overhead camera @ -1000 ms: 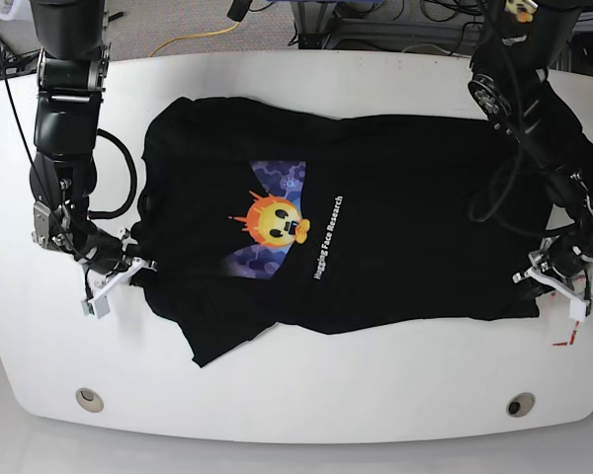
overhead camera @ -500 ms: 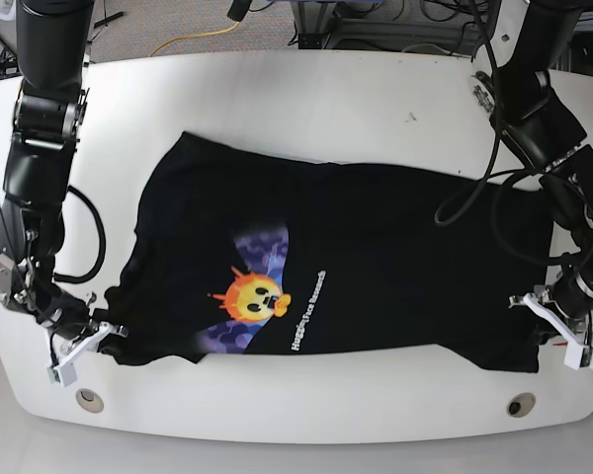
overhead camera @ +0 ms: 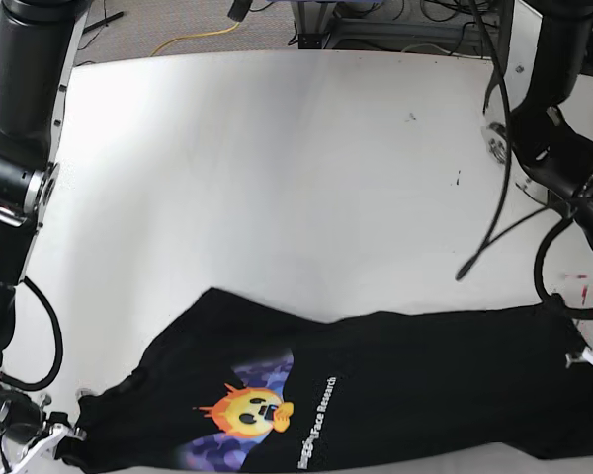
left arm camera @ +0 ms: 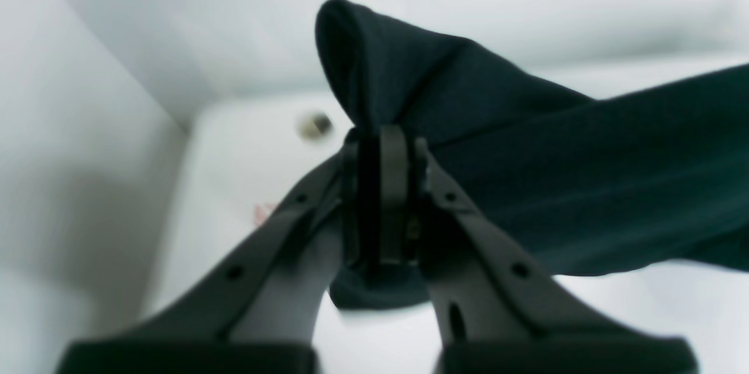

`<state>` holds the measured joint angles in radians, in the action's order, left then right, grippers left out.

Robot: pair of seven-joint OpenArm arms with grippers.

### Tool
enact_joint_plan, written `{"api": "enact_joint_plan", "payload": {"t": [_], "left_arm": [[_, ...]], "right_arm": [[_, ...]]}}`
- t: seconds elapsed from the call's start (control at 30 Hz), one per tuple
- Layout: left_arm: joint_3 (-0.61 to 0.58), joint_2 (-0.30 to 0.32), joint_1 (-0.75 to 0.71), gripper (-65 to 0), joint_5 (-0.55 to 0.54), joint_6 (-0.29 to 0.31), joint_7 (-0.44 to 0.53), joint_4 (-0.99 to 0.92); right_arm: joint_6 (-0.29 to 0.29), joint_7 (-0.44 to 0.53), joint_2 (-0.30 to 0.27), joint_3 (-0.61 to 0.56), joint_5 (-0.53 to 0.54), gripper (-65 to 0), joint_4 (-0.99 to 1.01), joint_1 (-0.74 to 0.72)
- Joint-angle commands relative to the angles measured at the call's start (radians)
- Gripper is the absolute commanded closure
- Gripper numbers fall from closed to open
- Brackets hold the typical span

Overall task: Fold the T-shirt properly
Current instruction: 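Lift the side edges and fold them toward the shirt's collar, then lay the folded edge down along the collar with both grippers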

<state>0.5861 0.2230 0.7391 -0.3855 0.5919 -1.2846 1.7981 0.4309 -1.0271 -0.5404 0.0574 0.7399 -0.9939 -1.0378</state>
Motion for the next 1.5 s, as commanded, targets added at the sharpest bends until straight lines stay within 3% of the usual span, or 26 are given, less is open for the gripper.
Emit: {"api": "enact_joint_plan", "payload": {"t": [0.0,0.2,0.33,0.47,0.87,1.2,1.47], "left_arm": [[0.004,0.042,0.075,0.0,0.015,-0.002,0.026,0.016],[-0.053,0.095,0.158,0.0,0.013,-0.002,0.026,0.010],[-0.076,0.092,0.124,0.0,0.012,0.010,0.026,0.032],[-0.076,0.075,0.026,0.0,0.012,0.106,0.029,0.058],[-0.073,0.054,-0.369,0.0,0.012,0.106,0.029,0.142],[-0.021,0.054,-0.695,0.0,0.012,0.106,0.029,0.142],[0.073,0.056,-0.837,0.0,0.013,0.106,0.029,0.142]], "right_arm": [[0.015,-0.003,-0.027,0.008,-0.007,0.0,-0.018,-0.097],[0.061,-0.063,-0.057,0.008,-0.003,0.0,-0.061,-0.164],[0.102,-0.095,-0.062,0.017,-0.003,0.0,-0.150,-0.105],[0.121,-0.097,-0.097,0.043,0.000,0.0,-0.265,0.044],[0.133,-0.098,-0.091,0.289,0.000,0.0,-0.521,0.635],[0.133,-0.100,-0.005,0.448,0.000,0.0,-0.653,1.040],[0.133,-0.126,0.056,0.503,0.000,0.0,-0.788,1.256]]}}
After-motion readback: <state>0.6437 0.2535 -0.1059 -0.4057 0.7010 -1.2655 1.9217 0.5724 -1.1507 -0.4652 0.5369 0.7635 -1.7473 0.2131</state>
